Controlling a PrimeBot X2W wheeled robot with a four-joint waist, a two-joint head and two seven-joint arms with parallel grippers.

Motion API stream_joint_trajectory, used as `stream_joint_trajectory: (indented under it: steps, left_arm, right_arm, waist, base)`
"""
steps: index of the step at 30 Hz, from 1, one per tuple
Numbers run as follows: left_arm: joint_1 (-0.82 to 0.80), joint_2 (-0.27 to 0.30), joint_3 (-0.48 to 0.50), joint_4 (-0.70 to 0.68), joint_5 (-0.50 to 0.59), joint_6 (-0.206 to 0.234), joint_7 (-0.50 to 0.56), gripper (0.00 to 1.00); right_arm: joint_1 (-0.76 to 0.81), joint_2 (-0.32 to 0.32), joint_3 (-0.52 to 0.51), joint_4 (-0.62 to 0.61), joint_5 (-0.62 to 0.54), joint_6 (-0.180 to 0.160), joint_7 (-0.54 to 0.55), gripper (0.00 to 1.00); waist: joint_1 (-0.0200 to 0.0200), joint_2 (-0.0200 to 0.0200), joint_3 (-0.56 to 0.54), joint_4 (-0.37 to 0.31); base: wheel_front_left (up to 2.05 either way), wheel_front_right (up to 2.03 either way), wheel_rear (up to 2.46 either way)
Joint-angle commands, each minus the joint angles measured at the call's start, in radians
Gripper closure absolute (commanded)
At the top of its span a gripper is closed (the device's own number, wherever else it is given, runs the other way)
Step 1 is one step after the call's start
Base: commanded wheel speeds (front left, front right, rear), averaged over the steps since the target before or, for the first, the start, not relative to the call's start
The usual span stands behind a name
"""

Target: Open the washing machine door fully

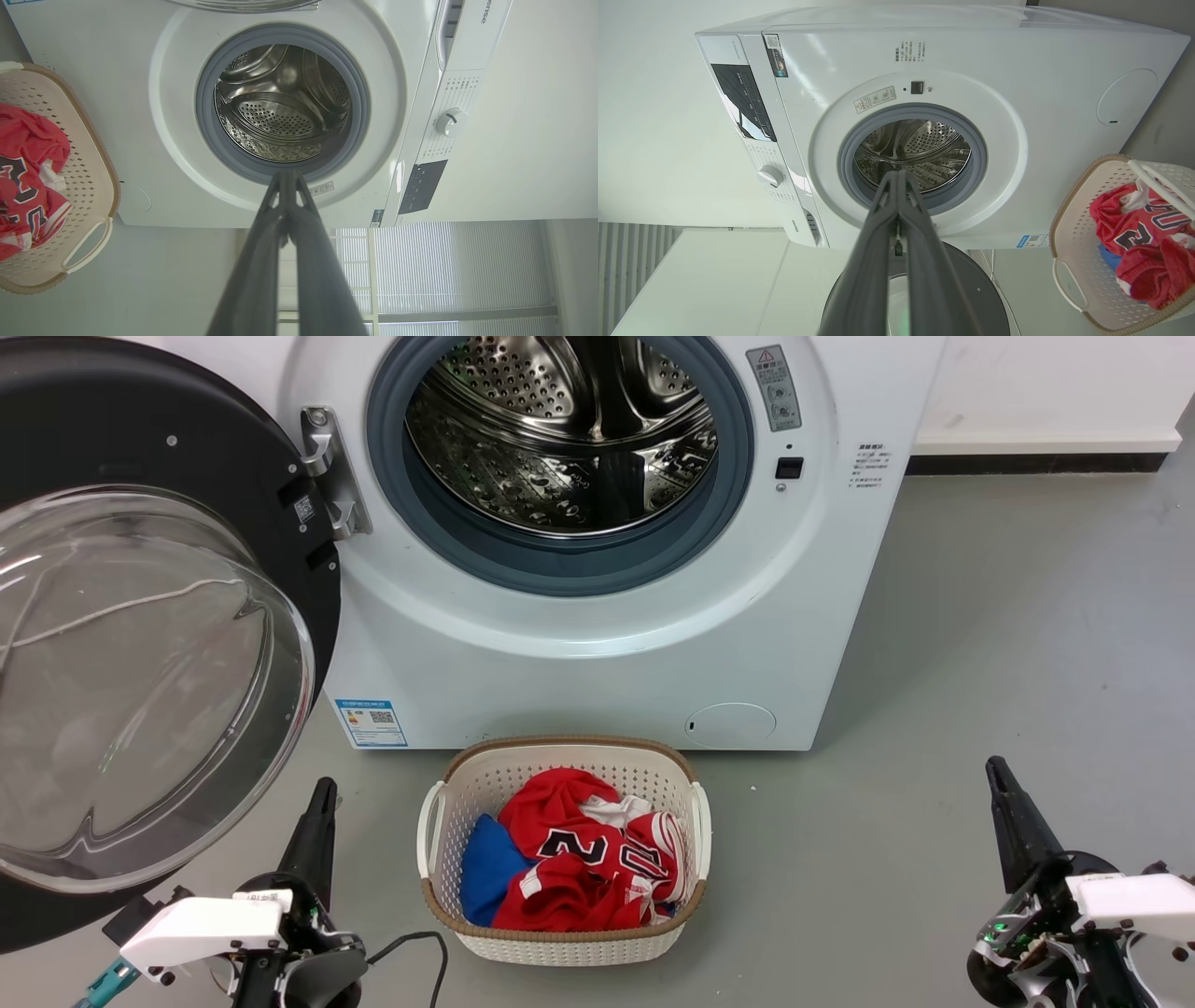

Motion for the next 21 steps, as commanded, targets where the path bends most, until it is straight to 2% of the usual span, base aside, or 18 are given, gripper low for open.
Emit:
stream_joint_trajectory:
  steps: [1,21]
  left_arm:
    - [-0.008,-0.001,0.004,0.001,-0.006,-0.004,0.005,1.00]
    - [-0.007,-0.001,0.004,0.001,-0.006,-0.004,0.004,1.00]
  right_arm:
    - [-0.013,0.003,-0.002,0.004,0.006,0.000,0.002,1.00]
    - [-0.013,0.008,-0.010,0.004,-0.003,0.000,0.011,1.00]
  waist:
    - [0.0000,0.0000,0.000,0.000]
    - [0.0000,0.0000,0.000,0.000]
  base:
    - [0.00,0.00,0.00]
    - [0.00,0.00,0.00]
